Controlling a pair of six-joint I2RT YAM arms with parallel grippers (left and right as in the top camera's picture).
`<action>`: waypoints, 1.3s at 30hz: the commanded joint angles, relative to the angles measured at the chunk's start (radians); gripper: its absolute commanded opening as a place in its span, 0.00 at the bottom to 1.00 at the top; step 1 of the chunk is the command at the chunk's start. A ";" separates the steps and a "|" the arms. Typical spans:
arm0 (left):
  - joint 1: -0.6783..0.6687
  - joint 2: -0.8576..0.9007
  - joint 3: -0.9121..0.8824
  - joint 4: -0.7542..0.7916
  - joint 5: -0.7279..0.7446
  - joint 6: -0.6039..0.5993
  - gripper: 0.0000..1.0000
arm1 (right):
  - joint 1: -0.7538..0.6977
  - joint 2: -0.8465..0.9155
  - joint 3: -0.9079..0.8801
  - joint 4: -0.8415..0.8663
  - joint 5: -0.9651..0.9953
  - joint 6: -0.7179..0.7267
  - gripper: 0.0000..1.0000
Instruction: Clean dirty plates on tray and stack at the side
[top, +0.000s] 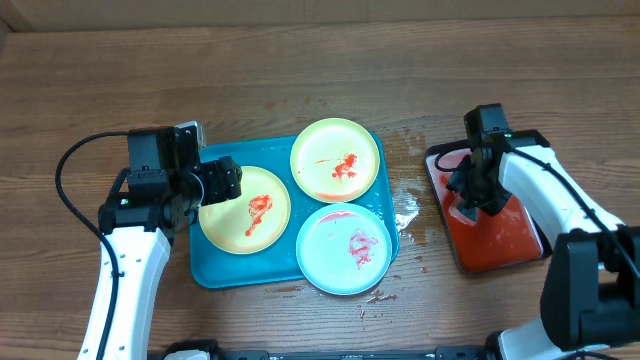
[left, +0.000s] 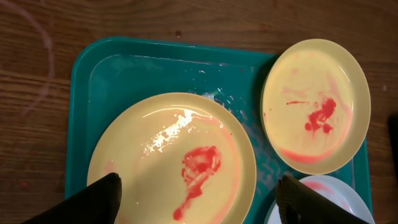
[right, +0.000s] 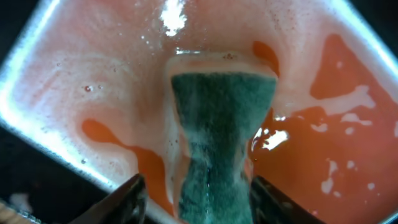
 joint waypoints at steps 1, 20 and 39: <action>0.002 0.007 0.024 -0.002 -0.010 0.008 0.80 | -0.004 0.023 -0.005 0.010 0.006 -0.004 0.47; 0.002 0.007 0.024 -0.010 -0.010 0.008 0.81 | -0.138 0.060 -0.005 0.037 -0.004 -0.017 0.13; 0.002 0.007 0.024 -0.032 -0.010 0.008 0.88 | -0.118 -0.096 0.011 0.097 -0.019 -0.341 0.04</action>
